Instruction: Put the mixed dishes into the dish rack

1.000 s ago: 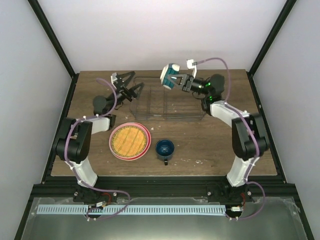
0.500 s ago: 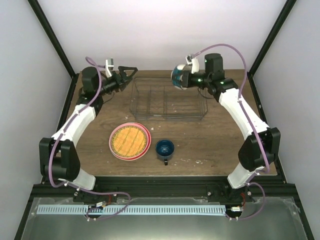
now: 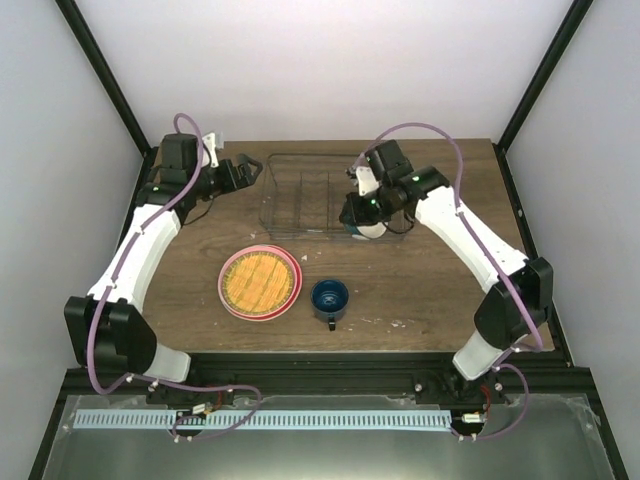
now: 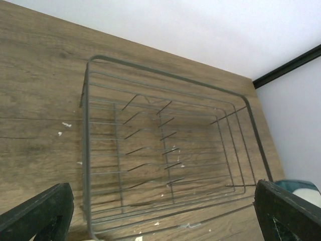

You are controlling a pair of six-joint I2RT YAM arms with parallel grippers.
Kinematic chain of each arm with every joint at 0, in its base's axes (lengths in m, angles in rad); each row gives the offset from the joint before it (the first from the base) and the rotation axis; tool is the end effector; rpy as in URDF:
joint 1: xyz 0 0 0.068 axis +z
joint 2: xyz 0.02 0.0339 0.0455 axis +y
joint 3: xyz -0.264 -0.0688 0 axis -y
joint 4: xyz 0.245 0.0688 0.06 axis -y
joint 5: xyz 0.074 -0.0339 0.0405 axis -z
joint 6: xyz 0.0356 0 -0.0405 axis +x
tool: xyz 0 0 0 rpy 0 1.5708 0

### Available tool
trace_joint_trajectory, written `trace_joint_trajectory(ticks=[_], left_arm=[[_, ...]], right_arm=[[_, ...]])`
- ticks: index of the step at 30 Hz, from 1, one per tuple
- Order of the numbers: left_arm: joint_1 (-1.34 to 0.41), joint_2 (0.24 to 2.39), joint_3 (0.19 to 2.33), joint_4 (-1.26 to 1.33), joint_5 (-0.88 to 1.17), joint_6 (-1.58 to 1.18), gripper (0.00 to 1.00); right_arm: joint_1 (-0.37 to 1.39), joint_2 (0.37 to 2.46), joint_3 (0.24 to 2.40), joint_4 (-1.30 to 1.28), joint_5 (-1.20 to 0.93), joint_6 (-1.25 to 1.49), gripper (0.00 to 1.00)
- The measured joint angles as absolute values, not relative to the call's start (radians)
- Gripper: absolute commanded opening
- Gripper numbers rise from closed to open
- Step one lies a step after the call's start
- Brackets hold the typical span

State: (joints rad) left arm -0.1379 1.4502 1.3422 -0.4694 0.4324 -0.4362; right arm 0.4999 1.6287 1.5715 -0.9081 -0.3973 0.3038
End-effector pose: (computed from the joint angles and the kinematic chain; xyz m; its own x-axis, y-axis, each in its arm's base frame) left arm 0.3222 -0.0598 0.3508 -0.6897 -0.2916 -0.6628 0.1999 0.8031 -0.5613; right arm 0.2954 0.1770 0.3351 -0.8786 -0.1656 -0.4479 -0.3903 0.7894 0.4738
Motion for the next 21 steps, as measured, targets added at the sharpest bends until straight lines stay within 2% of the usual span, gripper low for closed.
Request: trace_joint_trajectory(ticks=[11,21], left_arm=[[-0.138,1.412,1.309,-0.516,0.419,-0.402,1.00],[-0.138,1.403,1.308,-0.519,0.432,-0.395,1.00]], right_arm=[[0.663,1.610,1.433,-1.016,-0.332,0.356,0.07],[0.683,1.681,1.356,-1.011,-0.208,0.370,0.08]])
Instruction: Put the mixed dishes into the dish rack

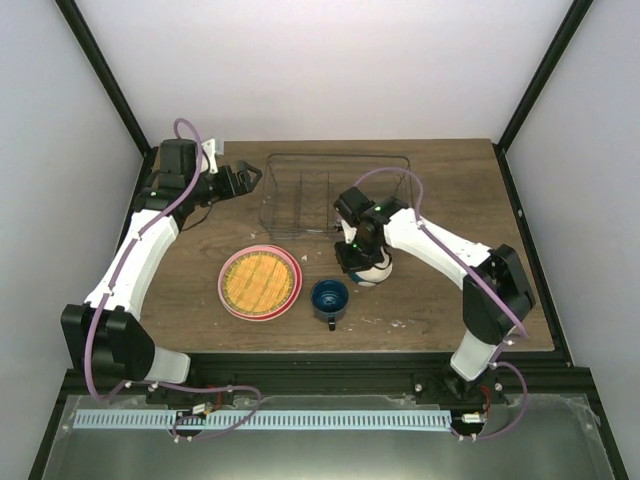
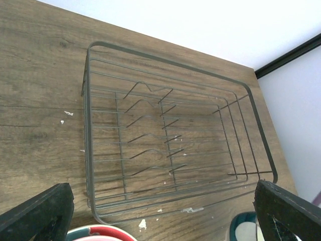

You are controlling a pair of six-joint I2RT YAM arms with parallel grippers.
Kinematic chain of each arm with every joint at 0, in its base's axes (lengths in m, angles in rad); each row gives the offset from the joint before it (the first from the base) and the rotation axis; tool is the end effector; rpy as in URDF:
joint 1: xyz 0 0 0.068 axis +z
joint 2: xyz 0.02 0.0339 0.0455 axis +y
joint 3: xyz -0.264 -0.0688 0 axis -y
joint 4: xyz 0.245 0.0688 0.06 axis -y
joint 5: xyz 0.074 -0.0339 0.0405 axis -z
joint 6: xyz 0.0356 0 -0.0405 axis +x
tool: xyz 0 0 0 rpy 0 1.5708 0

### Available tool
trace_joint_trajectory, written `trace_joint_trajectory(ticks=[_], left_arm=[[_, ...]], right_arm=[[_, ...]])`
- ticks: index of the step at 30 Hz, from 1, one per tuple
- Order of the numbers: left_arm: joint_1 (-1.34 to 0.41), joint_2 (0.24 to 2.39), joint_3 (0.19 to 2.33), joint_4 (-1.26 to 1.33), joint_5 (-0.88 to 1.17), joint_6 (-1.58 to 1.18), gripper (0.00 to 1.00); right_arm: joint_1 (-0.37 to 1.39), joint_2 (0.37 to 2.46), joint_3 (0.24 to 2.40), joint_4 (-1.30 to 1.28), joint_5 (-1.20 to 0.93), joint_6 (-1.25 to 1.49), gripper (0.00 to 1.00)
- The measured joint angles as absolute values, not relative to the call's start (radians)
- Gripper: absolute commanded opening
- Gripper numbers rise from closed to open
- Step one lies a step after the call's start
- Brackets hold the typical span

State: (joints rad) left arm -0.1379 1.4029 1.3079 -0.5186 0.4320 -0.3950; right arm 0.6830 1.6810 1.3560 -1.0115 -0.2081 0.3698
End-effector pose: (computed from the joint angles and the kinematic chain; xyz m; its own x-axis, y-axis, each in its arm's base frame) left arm 0.3074 -0.0577 0.3491 -0.7049 -0.2550 -0.6618 0.2087 0.8173 -0.5371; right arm 0.2479 0.2112 0.2487 -0.9401 -0.3090 -0.1438 -0.3378 0.9013 0.2713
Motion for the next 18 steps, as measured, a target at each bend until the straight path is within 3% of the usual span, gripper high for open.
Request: trace_joint_trajectory(ticks=[10,18], left_arm=[[-0.138,1.403,1.308,-0.550,0.427,-0.387,1.00],[-0.138,1.403,1.308,-0.557,0.427,-0.387,1.00]], right_arm=[[0.697,1.794,1.351,-0.964,-0.145,0.348,0.18],[0.709,1.821,1.345,-0.934,-0.114,0.337,0.19]])
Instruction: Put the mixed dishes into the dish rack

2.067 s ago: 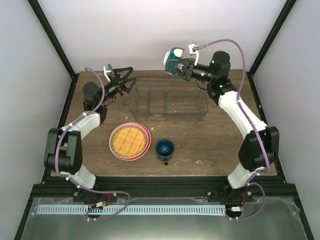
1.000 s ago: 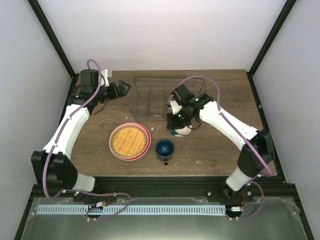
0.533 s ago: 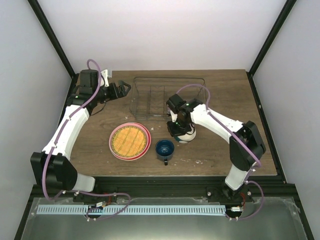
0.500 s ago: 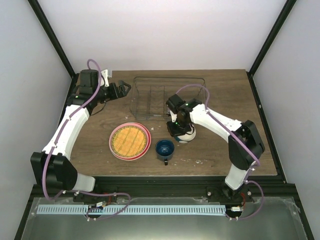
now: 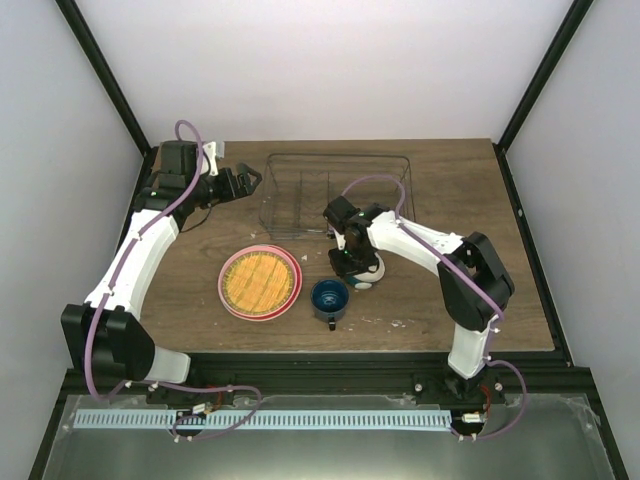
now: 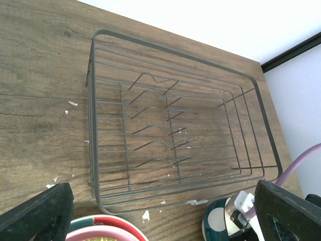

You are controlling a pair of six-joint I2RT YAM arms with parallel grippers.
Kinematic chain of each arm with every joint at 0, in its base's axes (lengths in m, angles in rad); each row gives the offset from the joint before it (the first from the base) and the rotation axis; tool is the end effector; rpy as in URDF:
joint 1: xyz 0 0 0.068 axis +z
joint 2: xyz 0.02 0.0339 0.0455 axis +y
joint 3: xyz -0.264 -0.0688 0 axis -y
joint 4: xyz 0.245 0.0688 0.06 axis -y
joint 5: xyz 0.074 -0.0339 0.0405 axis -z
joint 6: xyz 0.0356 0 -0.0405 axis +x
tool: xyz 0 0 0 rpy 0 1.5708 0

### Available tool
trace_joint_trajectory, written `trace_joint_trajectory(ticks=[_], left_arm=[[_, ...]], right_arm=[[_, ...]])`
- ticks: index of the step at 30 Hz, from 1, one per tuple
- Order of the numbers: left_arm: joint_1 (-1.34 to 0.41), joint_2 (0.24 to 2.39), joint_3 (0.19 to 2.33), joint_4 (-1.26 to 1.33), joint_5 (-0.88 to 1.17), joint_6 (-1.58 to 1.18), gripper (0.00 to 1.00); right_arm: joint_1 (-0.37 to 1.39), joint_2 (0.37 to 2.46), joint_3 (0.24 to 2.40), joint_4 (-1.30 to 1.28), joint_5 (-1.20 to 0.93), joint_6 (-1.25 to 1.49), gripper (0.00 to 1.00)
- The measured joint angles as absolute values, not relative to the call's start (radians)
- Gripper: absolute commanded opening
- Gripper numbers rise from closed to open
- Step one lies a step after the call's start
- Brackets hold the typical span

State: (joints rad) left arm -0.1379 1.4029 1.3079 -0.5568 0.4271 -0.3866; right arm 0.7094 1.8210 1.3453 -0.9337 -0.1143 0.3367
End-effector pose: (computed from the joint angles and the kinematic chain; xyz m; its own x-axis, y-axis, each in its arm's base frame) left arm 0.3051 -0.0572 0.3457 -0.7267 -0.2456 -0.6416 0.1914 0.8245 -0.5325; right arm 0.2616 0.2299 0.2025 -0.9252 -0.3617 -0.1145 -0.3765 0.9126 0.1593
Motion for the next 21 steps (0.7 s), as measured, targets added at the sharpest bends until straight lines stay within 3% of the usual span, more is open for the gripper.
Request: trace_joint_trajectory(ticks=[9,16,21], left_arm=[[-0.138,1.403,1.308,-0.571,0.427,-0.380,1.00],[-0.138,1.403,1.308,-0.620,0.427,-0.353,1.00],[-0.163,1.395,1.305,-0.667,0.426,-0.325,1.00]], right_arm=[[0.713,1.821,1.348,-0.943,-0.102,0.330,0.50],[0.748,1.821,1.409,-0.986,-0.103,0.334,0.53],[0.765,1.809,1.512,-1.047,-0.079,0.348,0.62]])
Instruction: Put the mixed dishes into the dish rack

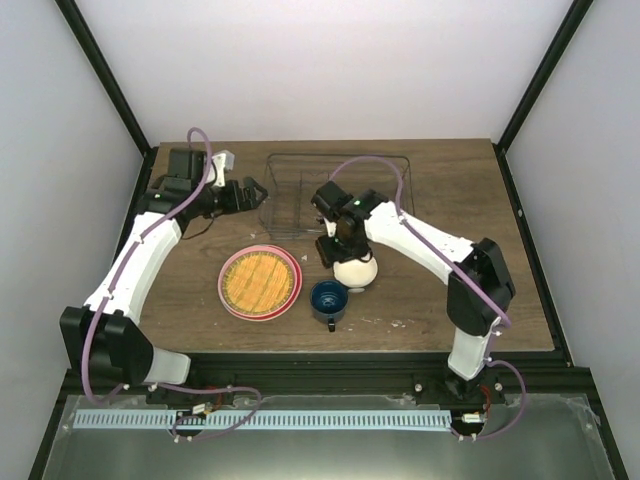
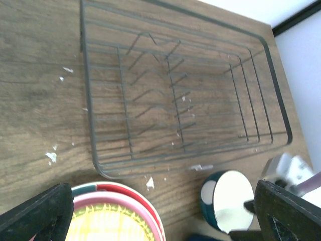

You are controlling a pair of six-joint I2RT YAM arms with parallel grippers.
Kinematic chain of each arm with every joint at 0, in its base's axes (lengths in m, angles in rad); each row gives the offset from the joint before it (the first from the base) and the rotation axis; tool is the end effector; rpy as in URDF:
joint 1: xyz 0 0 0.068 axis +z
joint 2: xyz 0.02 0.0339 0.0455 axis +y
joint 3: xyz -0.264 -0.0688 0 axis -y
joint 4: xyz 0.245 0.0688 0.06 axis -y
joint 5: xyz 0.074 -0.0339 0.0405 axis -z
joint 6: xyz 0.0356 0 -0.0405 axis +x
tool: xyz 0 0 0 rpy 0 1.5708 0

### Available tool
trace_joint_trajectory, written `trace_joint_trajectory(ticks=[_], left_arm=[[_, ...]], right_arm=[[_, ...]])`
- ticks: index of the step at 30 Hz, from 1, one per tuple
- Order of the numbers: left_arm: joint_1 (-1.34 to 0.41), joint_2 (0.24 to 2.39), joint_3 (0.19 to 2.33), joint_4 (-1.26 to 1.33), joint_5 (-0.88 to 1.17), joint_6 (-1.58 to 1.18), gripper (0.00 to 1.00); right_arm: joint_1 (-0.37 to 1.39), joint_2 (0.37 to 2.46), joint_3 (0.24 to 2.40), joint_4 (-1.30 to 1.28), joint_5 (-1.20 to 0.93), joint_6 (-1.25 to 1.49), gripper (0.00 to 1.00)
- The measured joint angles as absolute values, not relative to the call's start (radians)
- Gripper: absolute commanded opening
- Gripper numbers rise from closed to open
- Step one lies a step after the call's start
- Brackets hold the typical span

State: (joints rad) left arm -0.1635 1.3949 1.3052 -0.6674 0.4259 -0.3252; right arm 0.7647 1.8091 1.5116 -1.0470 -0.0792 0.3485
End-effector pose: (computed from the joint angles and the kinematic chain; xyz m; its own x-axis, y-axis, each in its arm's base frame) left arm 0.2941 -0.0634 0.3381 -0.7842 -0.1655 -0.5981 0.2047 0.8408 -0.5011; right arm 0.2569 0.2504 0.2489 -0.9010 -0.3927 -0.1845 -0.4206 0.8949 0.1491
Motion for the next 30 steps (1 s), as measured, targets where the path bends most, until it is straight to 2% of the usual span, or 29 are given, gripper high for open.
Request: trace_joint_trajectory(ticks=[7,16,23,30], left_arm=[[-0.217,1.381,1.280,-0.745,0.421,-0.294,1.00],[-0.303,1.389,1.280,-0.836,0.385,-0.245,0.99],[-0.432,1.481,1.314,-0.877,0.361,-0.226,0.98],[-0.543,1.625,1.426,-0.907,0.310,-0.215,0.94]], right_arm=[[0.736,1.744,1.632,-1.103,0.062,0.395,0.65],[0.509,1.774,1.718,-1.082,0.176,0.371,0.66],[0.350,1.840,1.813,-1.045,0.226,0.309,0.66],[0.287,1.881,1.836,-1.029,0.256,0.277,0.67]])
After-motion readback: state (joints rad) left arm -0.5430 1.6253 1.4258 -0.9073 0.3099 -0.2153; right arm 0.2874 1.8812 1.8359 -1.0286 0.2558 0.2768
